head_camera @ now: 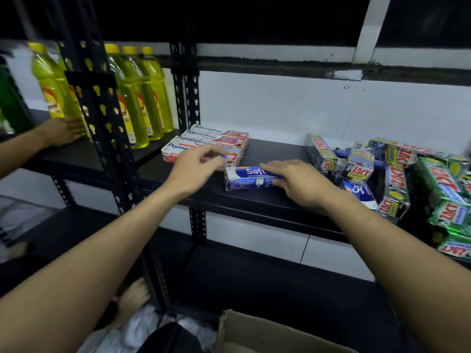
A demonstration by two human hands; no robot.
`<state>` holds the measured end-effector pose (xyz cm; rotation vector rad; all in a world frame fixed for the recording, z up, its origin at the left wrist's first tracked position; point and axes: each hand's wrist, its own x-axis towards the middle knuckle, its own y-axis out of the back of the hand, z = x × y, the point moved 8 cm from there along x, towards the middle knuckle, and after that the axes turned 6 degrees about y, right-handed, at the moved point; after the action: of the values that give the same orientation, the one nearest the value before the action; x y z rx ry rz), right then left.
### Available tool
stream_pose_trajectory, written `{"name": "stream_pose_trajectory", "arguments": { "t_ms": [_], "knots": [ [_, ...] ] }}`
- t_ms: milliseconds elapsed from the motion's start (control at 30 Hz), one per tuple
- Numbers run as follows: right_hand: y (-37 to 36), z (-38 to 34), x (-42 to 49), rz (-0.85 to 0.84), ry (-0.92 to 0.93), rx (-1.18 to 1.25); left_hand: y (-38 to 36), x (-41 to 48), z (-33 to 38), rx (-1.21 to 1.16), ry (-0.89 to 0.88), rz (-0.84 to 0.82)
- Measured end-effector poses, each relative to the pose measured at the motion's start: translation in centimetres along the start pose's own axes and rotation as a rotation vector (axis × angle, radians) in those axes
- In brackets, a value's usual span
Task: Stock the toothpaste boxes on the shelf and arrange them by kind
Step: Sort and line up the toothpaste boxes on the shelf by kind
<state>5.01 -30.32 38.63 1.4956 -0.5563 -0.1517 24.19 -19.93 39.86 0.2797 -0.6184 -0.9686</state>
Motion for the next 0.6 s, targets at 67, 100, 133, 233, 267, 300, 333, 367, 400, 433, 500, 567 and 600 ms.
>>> {"name": "stream_pose_trajectory", "arguments": {
  "t_ms": [67,100,133,233,267,300,333,367,400,433,500,567,600],
  "knots": [
    [-0.2,0.8,-0.2,0.037,-0.048,-0.04,2.1,1.3,-1.3,0.173,0.0,0.188],
    [-0.4,1.4,-0.3,0.045,-0.083,-0.059,2.6,2.0,-2.1,0.273,0.001,0.226],
    [-0.7,2.1,-0.4,0.047,-0.121,-0.077,2.8,2.7,-3.0,0.356,0.009,0.227],
    [-1.5,4.1,0.4,0.027,-0.242,-0.126,2.3,4.3,-5.2,0.539,0.021,0.186],
    [-1.7,4.6,0.9,0.02,-0.282,-0.133,1.9,4.5,-5.7,0.583,0.023,0.173],
    [-1.7,4.9,1.5,0.013,-0.324,-0.138,1.6,4.7,-6.0,0.619,0.019,0.166],
    [-1.7,5.1,2.0,0.008,-0.368,-0.146,1.3,4.7,-6.0,0.647,0.008,0.163],
    [-1.8,5.3,2.6,0.011,-0.411,-0.159,1.1,4.7,-6.0,0.665,-0.007,0.165],
    [-1.8,5.4,3.1,0.019,-0.45,-0.174,1.1,4.6,-5.8,0.676,-0.019,0.169],
    [-2.0,5.5,3.6,0.028,-0.485,-0.185,1.1,4.6,-5.9,0.685,-0.022,0.167],
    [-2.4,5.5,4.7,0.046,-0.546,-0.179,1.1,4.7,-6.2,0.708,-0.012,0.148],
    [-2.6,5.0,5.8,0.046,-0.583,-0.169,1.0,4.9,-6.7,0.726,0.004,0.122],
    [-2.6,4.8,6.2,0.034,-0.589,-0.177,0.9,5.0,-6.8,0.731,0.012,0.109]
  ]
}}
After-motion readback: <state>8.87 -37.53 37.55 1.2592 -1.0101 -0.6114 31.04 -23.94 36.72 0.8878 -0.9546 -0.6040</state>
